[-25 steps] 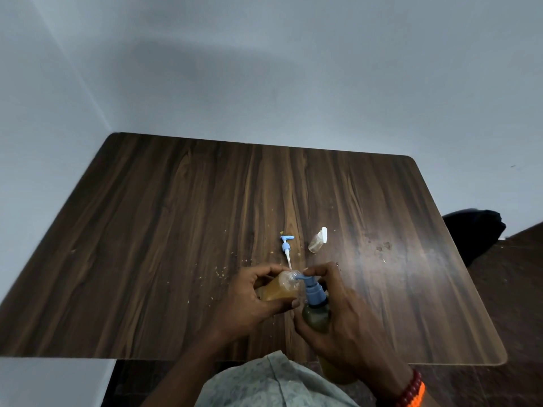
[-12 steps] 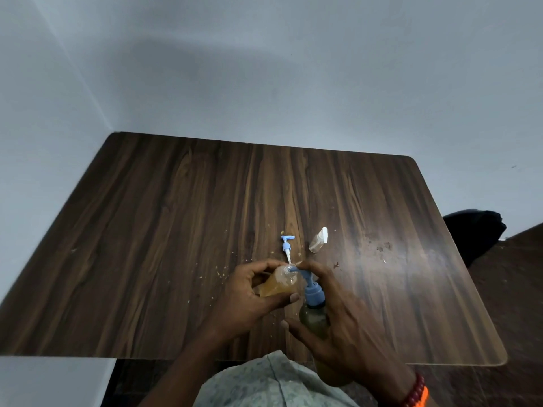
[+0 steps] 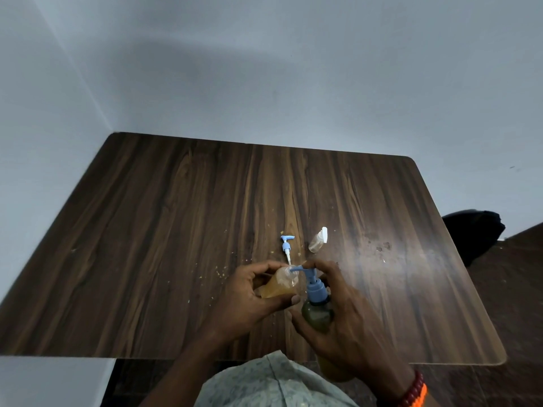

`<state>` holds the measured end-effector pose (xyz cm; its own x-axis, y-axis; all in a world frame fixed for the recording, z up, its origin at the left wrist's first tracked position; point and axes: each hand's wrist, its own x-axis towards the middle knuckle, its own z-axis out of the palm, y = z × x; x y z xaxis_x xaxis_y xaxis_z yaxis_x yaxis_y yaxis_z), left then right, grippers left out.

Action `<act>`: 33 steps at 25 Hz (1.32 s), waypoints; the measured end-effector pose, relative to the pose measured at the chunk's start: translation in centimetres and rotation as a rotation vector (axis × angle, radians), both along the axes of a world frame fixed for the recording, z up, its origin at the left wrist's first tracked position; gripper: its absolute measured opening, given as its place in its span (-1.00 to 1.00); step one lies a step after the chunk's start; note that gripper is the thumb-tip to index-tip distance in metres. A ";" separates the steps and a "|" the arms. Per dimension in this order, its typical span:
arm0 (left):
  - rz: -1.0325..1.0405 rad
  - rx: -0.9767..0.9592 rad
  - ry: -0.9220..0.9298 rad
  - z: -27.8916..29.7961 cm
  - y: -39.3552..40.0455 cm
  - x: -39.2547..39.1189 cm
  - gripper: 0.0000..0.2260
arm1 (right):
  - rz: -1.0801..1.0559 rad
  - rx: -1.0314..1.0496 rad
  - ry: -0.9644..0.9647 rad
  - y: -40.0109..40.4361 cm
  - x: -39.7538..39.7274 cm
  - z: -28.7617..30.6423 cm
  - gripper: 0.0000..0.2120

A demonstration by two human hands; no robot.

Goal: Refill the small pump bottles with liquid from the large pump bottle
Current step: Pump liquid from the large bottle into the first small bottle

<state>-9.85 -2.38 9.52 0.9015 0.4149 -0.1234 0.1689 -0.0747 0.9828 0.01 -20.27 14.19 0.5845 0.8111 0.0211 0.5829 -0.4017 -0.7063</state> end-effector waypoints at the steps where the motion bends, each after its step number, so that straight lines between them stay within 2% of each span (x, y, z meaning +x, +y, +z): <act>1: 0.001 -0.006 -0.002 0.0 0.0 0.0 -0.55 | -0.001 0.002 -0.009 0.0 0.0 0.1 -0.32; 4: 0.009 -0.008 -0.015 0.0 0.2 0.1 -0.59 | 0.020 -0.004 -0.033 -0.1 -0.2 0.3 -0.28; 8: 0.012 -0.010 -0.014 -0.1 0.2 0.0 -0.59 | 0.012 -0.009 -0.040 -0.2 -0.2 -0.1 -0.39; 12: -0.009 -0.010 -0.013 -0.3 0.0 0.0 -0.59 | -0.021 -0.015 -0.055 0.0 -0.2 0.0 -0.39; 17: 0.006 -0.017 -0.028 0.0 0.2 0.1 -0.62 | -0.003 -0.033 -0.065 -0.1 -0.2 0.0 -0.27; 21: -0.014 0.017 -0.001 -0.4 0.0 0.0 -0.60 | -0.017 -0.056 -0.057 -0.2 -0.2 -0.2 -0.39; 27: -0.005 0.000 -0.037 -0.2 0.1 0.2 -0.62 | -0.013 -0.021 -0.069 -0.2 0.0 -0.3 -0.30; 33: -0.006 -0.004 -0.050 -0.6 0.1 0.1 -0.60 | -0.031 -0.014 -0.046 0.1 -0.1 -0.9 -0.44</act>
<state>-9.71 -2.24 8.92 0.9092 0.4088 -0.0797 0.1189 -0.0713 0.9903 -0.07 -20.12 13.33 0.6080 0.7930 0.0370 0.6017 -0.4300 -0.6731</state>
